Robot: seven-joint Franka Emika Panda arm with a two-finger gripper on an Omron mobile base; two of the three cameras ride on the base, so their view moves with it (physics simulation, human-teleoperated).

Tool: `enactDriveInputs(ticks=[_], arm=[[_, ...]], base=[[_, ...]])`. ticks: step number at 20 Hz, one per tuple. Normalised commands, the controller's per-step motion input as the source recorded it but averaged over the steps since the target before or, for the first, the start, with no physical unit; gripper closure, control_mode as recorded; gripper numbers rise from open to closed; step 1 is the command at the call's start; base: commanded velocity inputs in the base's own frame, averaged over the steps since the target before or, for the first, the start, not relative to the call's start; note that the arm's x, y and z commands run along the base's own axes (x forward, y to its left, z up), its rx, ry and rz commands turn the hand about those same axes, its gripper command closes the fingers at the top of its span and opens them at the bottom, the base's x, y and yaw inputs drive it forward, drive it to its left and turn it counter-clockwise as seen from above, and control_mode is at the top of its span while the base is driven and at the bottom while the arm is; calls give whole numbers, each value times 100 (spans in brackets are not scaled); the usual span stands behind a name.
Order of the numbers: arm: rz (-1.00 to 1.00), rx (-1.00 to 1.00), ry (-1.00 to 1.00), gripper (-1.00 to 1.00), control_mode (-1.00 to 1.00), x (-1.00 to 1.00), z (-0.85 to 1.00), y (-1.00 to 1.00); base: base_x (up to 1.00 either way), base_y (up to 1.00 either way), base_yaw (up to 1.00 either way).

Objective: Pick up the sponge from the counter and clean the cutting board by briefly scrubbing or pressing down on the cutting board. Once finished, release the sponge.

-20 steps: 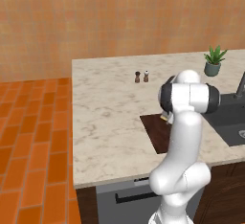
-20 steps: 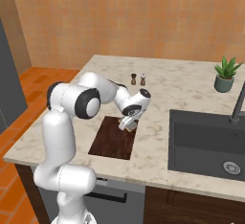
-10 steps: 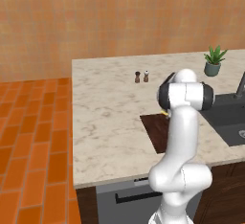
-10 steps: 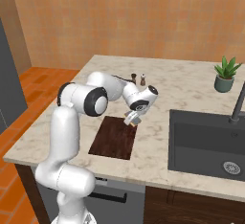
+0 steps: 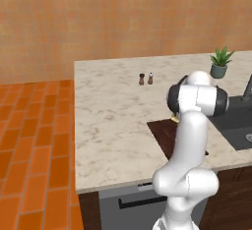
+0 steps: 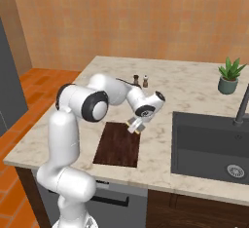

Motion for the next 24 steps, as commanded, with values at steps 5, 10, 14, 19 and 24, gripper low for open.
enactDriveInputs(ticks=[5, 10, 14, 19, 24], arm=[[0, 0, -21, 100, -100, -100, -4, 0], [0, 0, -6, 100, -100, -99, -37, 0], [1, 0, 0, 100, -100, -90, -57, 0], [15, 1, 4, 100, -100, -73, -72, 8], [27, 1, 2, 100, -100, -82, -61, 34]], base=[[0, 0, 0], [0, 0, 0], [0, 0, 0], [0, 0, 0], [0, 0, 0]])
